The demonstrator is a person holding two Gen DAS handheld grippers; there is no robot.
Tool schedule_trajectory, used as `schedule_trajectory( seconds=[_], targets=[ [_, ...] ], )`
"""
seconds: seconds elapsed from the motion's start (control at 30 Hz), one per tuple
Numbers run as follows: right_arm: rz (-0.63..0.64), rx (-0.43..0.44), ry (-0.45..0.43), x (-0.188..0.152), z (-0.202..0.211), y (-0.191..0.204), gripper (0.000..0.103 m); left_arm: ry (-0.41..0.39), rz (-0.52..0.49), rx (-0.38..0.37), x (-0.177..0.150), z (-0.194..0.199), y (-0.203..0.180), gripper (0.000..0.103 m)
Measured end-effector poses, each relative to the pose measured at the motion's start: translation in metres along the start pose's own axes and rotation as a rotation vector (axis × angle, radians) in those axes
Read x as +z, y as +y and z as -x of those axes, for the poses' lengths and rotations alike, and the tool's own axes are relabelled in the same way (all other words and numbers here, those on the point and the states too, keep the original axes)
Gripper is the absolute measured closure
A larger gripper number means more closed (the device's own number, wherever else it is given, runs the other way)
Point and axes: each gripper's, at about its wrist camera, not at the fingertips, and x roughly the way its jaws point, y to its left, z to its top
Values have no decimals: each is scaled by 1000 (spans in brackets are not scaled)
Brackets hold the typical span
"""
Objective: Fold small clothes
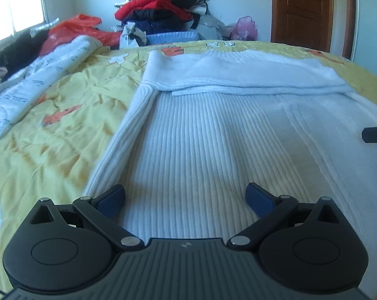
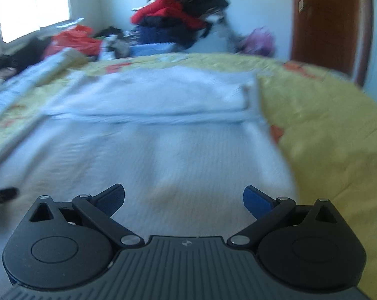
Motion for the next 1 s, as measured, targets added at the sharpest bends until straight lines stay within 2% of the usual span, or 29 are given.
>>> schedule_trajectory(
  seconds=[0.07, 0.1, 0.13, 0.17, 0.33, 0.43, 0.5, 0.53, 0.6, 0.73, 0.83, 0.9, 0.97, 1.0],
  targets=[
    [14, 10, 49, -10, 0, 3, 2, -13, -2, 3, -7, 5, 0, 0],
    [67, -12, 50, -17, -1, 7, 2, -18, 7, -1, -9, 5, 2, 0],
    [140, -27, 24, -25, 0, 12, 1, -16, 25, -10, -10, 4, 4, 0],
    [142, -27, 5, -29, 3, 12, 2, -6, 41, -17, -8, 2, 7, 0],
    [74, -22, 43, -22, 21, 8, 1, 64, 34, -23, 2, 11, 11, 0],
    [-19, 62, 25, -27, 52, -12, 1, 45, 56, -36, -4, 30, 27, 0],
    [-98, 86, 28, -32, 70, -30, 2, 38, 67, -21, -12, 41, 40, 0],
    [-137, 84, 33, -35, 79, -41, 6, 41, 73, 3, -17, 46, 47, 0],
    [-192, 66, 40, -42, 93, -59, 9, 63, 91, 27, -26, 53, 60, 0],
    [-205, 28, 81, -57, 109, -79, 20, 126, 132, 1, -44, 61, 83, 0],
    [-234, 57, 156, -67, 106, -86, 36, 144, 152, 5, -54, 64, 89, 0],
    [-219, 80, 190, -70, 105, -81, 39, 146, 173, -2, -54, 66, 91, 0],
    [-197, 91, 202, -72, 106, -77, 38, 158, 162, 16, -52, 66, 90, 10],
    [-198, 96, 207, -72, 107, -76, 38, 164, 159, -5, -51, 66, 90, 25]
  ],
)
